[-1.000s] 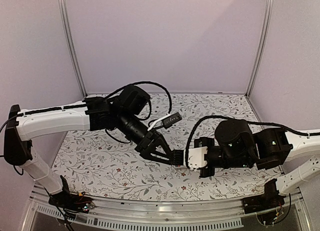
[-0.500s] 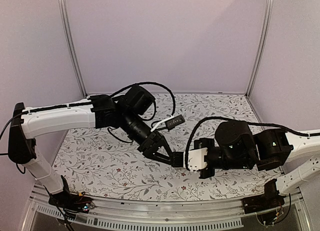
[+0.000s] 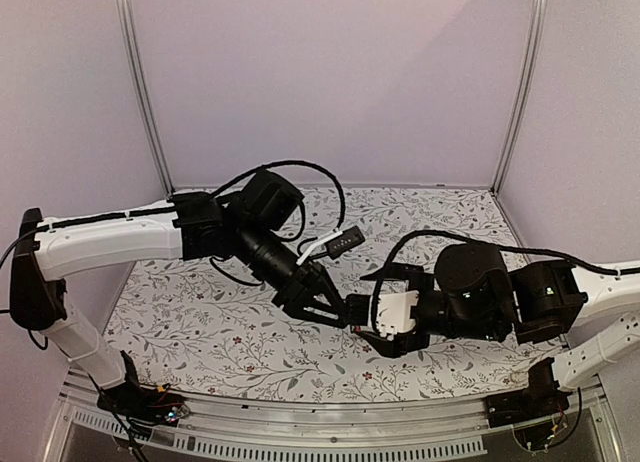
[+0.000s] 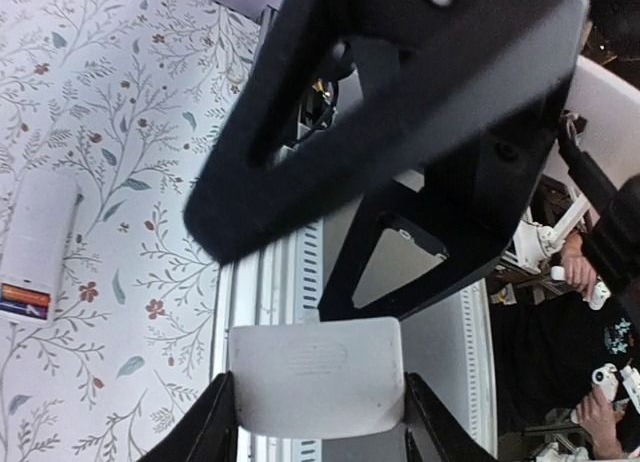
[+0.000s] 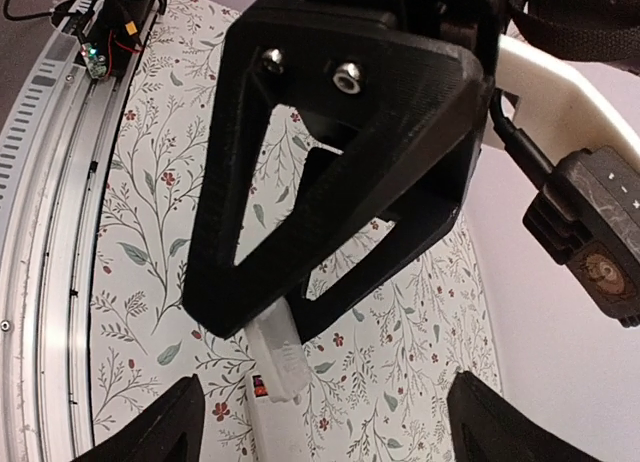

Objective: Load the batteries into the remote control
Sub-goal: Pass from the right arm to the left, then place the battery cover on the remote control without the battery cover.

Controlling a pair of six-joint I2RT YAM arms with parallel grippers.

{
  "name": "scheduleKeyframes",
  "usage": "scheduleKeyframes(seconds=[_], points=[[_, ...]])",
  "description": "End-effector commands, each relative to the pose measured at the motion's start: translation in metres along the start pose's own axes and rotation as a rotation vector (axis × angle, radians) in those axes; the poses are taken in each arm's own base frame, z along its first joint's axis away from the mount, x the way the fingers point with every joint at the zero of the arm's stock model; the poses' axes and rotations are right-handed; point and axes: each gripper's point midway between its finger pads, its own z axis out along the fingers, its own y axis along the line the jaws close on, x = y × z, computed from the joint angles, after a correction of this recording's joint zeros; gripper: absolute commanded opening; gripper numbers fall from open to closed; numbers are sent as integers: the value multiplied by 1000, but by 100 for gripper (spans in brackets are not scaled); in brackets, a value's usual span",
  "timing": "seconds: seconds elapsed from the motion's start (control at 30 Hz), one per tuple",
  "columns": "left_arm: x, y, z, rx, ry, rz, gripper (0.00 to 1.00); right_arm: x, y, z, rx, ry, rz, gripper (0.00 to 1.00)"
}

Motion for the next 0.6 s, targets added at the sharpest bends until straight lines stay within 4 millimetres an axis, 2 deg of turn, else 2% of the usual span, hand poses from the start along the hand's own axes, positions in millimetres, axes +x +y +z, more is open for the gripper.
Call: scheduleKeyframes(seconds=[0.0, 0.07, 0.13, 0.2, 0.3, 0.4, 0.57], points=[[-13, 24, -18, -209, -95, 131, 33, 12, -22, -15, 139, 0, 133, 97], [-10, 40, -24, -321, -97, 173, 33, 16, -31, -27, 193, -37, 221, 99], [-5, 52, -28, -413, -87, 219, 34, 29, -40, -35, 244, -30, 308, 99], [0, 63, -31, -493, -81, 275, 34, 55, -56, -40, 285, 5, 473, 99], [6, 79, -35, -593, -72, 336, 36, 93, -69, -42, 256, 44, 772, 99], [12, 92, -31, -692, -26, 437, 36, 125, -72, -39, 209, 67, 1040, 99], [26, 113, -10, -784, 85, 574, 37, 150, -56, -20, 21, 100, 1316, 99]])
